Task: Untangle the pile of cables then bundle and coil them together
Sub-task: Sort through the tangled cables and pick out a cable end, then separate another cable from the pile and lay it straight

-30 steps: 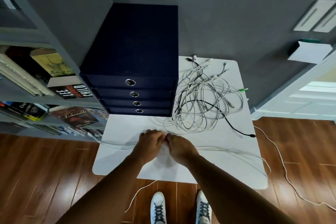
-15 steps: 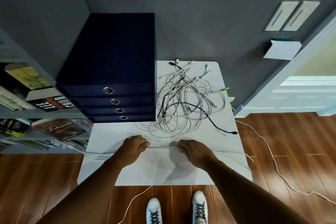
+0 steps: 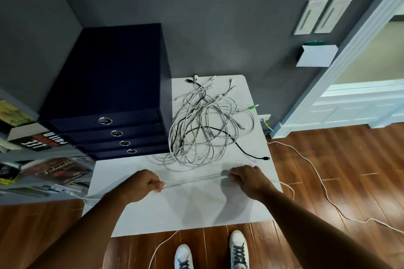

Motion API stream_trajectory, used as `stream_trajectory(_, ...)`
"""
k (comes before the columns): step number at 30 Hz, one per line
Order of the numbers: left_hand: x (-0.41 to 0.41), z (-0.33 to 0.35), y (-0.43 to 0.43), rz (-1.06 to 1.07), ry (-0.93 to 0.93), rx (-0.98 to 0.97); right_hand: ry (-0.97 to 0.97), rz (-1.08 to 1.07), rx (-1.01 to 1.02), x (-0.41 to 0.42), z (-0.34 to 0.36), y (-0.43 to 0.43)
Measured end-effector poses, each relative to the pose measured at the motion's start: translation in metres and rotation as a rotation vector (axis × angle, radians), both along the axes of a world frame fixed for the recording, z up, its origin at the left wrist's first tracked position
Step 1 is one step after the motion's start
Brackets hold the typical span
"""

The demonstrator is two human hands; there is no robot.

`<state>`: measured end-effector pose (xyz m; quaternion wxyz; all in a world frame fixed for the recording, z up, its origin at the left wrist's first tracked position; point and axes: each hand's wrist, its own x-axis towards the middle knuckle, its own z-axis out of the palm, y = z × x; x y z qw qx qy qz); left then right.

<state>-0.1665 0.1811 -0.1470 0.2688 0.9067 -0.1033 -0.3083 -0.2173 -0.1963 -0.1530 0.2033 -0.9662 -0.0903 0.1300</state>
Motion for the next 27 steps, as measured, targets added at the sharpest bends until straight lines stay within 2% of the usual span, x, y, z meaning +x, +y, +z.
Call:
stream_trajectory(2, -0.001, 0.008, -0.008, -0.052, -0.006, 0.046, -0.01, 0.017, -0.007, -0.002, -0.004, 0.0)
stream_trajectory(5, -0.011, 0.022, -0.045, -0.119, -0.009, -0.077, -0.027, 0.008, 0.004, -0.002, -0.006, -0.002)
stream_trajectory(10, -0.017, 0.022, -0.139, -0.255, -0.122, -0.113, -0.017, 0.017, 0.02, -0.001, -0.004, -0.001)
stream_trajectory(14, -0.022, 0.011, -0.192, -0.171, -0.135, -0.183, -0.008, 0.011, 0.024, -0.002, -0.005, -0.002)
stream_trajectory(17, -0.027, 0.003, -0.199, -0.026, -0.09, -0.291, 0.006, 0.054, 0.034, -0.001, -0.001, -0.008)
stream_trajectory(20, -0.028, -0.003, -0.198, -0.002, -0.04, -0.356, 0.009, 0.138, 0.036, -0.005, 0.0, -0.014)
stream_trajectory(27, -0.016, -0.01, -0.168, 0.047, 0.043, -0.314, 0.096, 0.098, 0.083, -0.011, 0.004, -0.068)
